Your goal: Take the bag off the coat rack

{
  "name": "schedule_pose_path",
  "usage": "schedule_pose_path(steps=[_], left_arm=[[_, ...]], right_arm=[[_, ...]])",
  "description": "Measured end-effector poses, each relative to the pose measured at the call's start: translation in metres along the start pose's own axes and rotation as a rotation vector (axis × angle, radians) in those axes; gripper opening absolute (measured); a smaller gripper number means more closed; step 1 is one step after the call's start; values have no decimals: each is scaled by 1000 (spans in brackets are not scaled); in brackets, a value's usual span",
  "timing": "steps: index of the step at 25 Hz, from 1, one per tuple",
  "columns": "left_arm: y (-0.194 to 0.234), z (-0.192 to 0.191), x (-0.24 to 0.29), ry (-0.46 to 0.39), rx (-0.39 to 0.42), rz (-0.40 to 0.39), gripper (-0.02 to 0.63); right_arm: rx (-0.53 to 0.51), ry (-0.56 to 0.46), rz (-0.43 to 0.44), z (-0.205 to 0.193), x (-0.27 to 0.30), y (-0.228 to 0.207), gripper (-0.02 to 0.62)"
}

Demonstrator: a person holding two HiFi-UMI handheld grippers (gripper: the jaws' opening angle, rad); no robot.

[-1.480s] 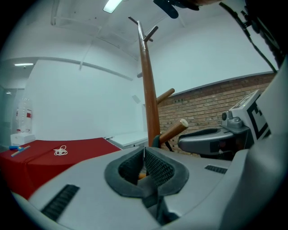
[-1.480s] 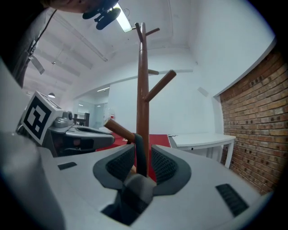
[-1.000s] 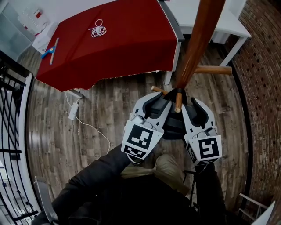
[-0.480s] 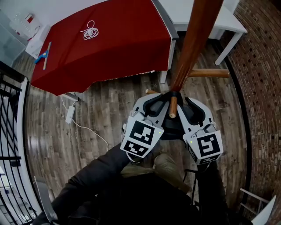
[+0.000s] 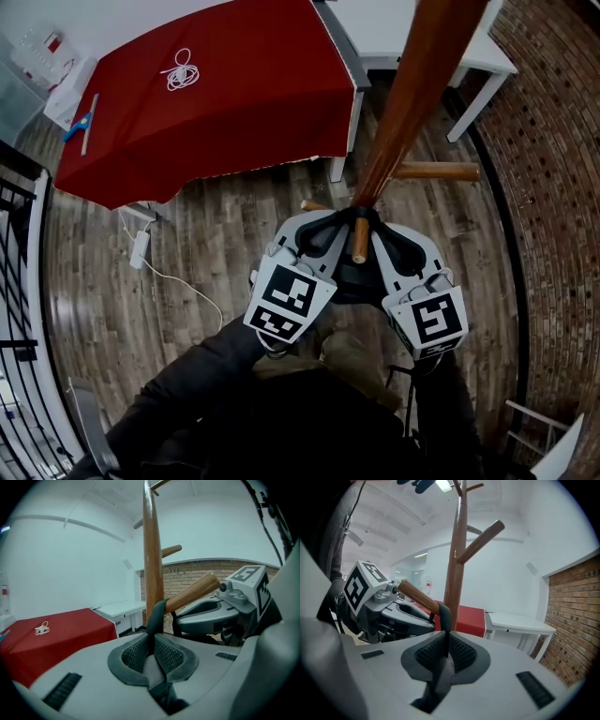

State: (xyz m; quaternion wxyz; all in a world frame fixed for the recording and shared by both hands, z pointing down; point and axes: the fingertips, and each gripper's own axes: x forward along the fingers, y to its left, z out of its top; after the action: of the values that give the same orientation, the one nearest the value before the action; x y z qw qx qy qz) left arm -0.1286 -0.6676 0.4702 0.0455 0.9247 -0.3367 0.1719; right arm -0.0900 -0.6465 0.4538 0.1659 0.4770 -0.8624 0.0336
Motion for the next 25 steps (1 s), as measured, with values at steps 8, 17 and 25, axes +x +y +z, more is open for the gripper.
schedule_pose_path(steps=[8,17,25], left_arm=[[2,15,-12,-35,-12,14,46],[-12,46,-45,-47,-30,31,46],[-29,75,-80,-57,-40,52,46]], right_arm=[[-28,-14,-20,17,-9,2,25],[-30,-110,-16,53,-38,13,23],[-7,-69,-22,80,-72,26,23]])
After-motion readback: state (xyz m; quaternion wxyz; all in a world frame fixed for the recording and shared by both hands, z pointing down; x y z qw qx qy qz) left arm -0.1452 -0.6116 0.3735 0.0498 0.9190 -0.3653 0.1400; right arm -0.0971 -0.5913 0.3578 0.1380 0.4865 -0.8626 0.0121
